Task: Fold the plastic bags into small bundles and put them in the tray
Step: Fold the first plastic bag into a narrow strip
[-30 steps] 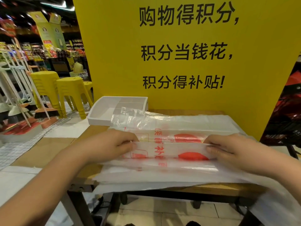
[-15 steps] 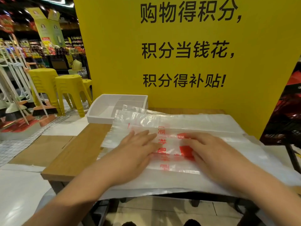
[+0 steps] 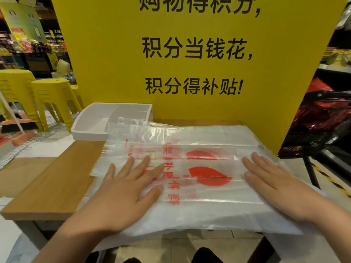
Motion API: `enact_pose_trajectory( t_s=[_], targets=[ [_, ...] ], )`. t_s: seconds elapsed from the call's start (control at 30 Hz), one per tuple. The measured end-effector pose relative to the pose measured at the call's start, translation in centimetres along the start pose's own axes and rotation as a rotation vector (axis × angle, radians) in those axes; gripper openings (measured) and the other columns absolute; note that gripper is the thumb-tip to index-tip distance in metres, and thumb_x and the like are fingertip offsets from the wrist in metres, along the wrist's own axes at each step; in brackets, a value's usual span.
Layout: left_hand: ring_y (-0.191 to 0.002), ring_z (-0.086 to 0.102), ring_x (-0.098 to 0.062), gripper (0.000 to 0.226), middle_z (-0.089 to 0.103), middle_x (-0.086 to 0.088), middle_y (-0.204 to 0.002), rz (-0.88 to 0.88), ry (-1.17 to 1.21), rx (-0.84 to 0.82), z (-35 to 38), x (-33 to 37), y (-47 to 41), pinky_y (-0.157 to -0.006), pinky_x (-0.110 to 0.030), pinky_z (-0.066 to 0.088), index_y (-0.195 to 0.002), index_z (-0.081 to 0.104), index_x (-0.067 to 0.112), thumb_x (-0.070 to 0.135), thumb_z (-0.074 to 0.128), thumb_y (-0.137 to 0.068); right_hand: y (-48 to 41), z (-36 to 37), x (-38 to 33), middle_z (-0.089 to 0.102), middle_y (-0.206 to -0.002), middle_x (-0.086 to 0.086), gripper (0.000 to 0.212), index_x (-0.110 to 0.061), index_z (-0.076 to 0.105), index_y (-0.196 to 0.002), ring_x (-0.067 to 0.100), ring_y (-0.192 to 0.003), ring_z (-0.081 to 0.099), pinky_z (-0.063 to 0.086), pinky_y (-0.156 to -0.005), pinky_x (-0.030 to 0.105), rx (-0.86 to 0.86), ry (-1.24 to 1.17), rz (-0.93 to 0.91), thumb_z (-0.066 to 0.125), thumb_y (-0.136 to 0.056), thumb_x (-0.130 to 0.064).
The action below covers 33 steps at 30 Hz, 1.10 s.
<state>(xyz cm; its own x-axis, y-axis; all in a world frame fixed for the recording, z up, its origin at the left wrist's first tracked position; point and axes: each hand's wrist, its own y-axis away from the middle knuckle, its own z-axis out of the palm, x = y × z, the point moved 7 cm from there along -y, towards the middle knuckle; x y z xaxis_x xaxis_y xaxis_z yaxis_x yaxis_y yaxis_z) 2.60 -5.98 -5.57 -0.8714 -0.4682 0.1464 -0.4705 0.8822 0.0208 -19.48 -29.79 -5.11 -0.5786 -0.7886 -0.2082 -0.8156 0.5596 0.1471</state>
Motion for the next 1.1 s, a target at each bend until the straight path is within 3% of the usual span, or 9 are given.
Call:
enact_pose_trajectory(
  t_s=[0.13,0.23,0.33,0.4,0.53,0.67,0.77,1.0,1.1],
  targets=[
    [-0.151,-0.02,-0.012,0.064,-0.016,0.024,-0.162,-0.011,-0.008,0.058,-0.2,0.3,0.2,-0.119,-0.05,-0.02,-0.146,-0.006,0.065,0.078,-0.007,-0.083,-0.2,-0.4,0.0,-0.022,-0.163,-0.012,0.087,-0.041,-0.007,-0.156,0.004,-0.149,-0.02,-0.011,-0.123,0.037,-0.02,0.088,0.064,-0.011,-0.076,-0.074],
    [-0.152,-0.001,-0.01,0.07,0.01,0.024,-0.163,0.008,-0.025,0.174,-0.8,0.3,0.6,-0.117,-0.047,-0.024,-0.151,0.007,0.058,0.076,-0.004,-0.085,-0.5,-1.0,-3.8,-0.024,-0.162,-0.012,0.089,-0.036,-0.006,-0.158,0.005,-0.148,-0.024,-0.01,-0.123,0.034,0.121,0.142,-0.062,-0.018,-0.079,-0.076],
    [-0.143,0.023,-0.005,0.068,0.037,0.023,-0.143,0.022,0.004,0.277,-1.5,0.5,1.0,-0.12,-0.045,-0.017,-0.151,0.027,0.048,0.074,0.01,-0.09,-0.2,-0.5,-8.7,-0.015,-0.161,-0.024,0.083,-0.043,0.002,-0.157,-0.004,-0.148,-0.017,-0.007,-0.121,0.023,0.163,0.069,-0.275,0.002,-0.085,-0.083],
    [-0.133,0.031,-0.001,0.065,0.04,0.023,-0.127,0.037,0.0,0.318,-1.9,0.5,1.2,-0.122,-0.045,-0.01,-0.146,0.037,0.046,0.074,0.015,-0.092,-0.2,0.1,-10.0,0.0,-0.162,-0.027,0.075,-0.044,0.011,-0.157,-0.004,-0.149,-0.002,0.002,-0.121,0.02,0.182,0.05,-0.345,0.016,-0.091,-0.079],
    [-0.119,0.037,0.003,0.058,0.041,0.025,-0.113,0.064,0.013,0.367,-2.4,0.4,0.9,-0.122,-0.04,0.003,-0.135,0.048,0.045,0.073,0.023,-0.091,-0.5,-0.1,-9.2,0.036,-0.144,-0.036,0.07,-0.049,0.033,-0.147,-0.011,-0.131,0.035,0.032,-0.111,0.021,0.28,-0.086,-0.373,0.031,-0.087,-0.085],
    [-0.113,0.043,-0.003,0.051,0.048,0.023,-0.112,0.071,0.007,0.423,-3.0,-0.3,0.5,-0.11,-0.028,0.02,-0.131,0.054,0.041,0.063,0.031,-0.093,-0.7,-0.8,-8.1,0.051,-0.124,-0.039,0.059,-0.05,0.048,-0.137,-0.016,-0.117,0.047,0.043,-0.1,0.018,0.321,-0.339,-0.318,0.057,-0.084,-0.073],
    [-0.113,0.047,-0.006,0.044,0.053,0.022,-0.114,0.068,0.027,0.438,-3.1,-1.1,0.9,-0.097,-0.025,0.031,-0.124,0.059,0.037,0.053,0.034,-0.092,-0.2,-1.0,-8.4,0.053,-0.117,-0.036,0.051,-0.048,0.05,-0.134,-0.011,-0.113,0.049,0.045,-0.096,0.021,0.369,-0.232,-0.353,0.05,-0.088,-0.072],
    [-0.112,0.052,-0.001,0.035,0.059,0.024,-0.115,0.047,-0.047,0.317,-3.5,-1.1,0.7,-0.114,-0.027,0.025,-0.123,0.053,0.042,0.047,0.027,-0.1,-0.5,-1.5,-8.8,0.053,-0.108,-0.032,0.047,-0.046,0.052,-0.131,-0.005,-0.1,0.05,0.042,-0.088,0.022,0.404,-0.019,-0.38,0.033,-0.094,-0.068],
    [-0.106,0.056,-0.004,0.027,0.061,0.021,-0.118,0.025,0.068,0.139,-4.6,-1.6,0.0,-0.098,-0.029,0.045,-0.125,0.055,0.041,0.042,0.037,-0.104,-1.3,-2.1,-8.8,0.058,-0.114,-0.033,0.048,-0.048,0.051,-0.132,-0.006,-0.103,0.053,0.045,-0.088,0.024,0.344,-0.016,-0.382,0.026,-0.096,-0.068]
  ],
)
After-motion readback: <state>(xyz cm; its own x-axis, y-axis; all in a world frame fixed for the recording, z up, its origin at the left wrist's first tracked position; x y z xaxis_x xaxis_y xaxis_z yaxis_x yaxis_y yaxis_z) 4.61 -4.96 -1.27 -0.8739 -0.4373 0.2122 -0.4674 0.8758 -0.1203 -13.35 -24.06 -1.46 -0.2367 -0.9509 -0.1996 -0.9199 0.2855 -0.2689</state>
